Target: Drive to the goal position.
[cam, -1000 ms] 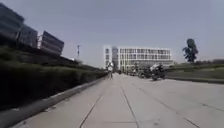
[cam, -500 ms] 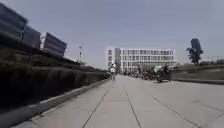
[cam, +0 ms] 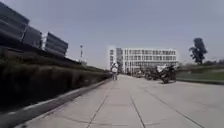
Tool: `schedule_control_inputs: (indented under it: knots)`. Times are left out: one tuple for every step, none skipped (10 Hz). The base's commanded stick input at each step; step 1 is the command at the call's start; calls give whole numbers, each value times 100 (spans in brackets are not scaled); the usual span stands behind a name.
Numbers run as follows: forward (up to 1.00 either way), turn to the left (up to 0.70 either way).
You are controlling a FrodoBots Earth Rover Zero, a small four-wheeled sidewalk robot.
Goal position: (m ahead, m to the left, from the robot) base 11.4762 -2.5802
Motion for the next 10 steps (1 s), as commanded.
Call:
schedule_control_inputs:
  knots:
    - [70,0]
    - [70,0]
    - [70,0]
    - [70,0]
    - [70,0]
    - [70,0]
    - [70,0]
    - [70,-7]
    - [70,-32]
    - [70,-35]
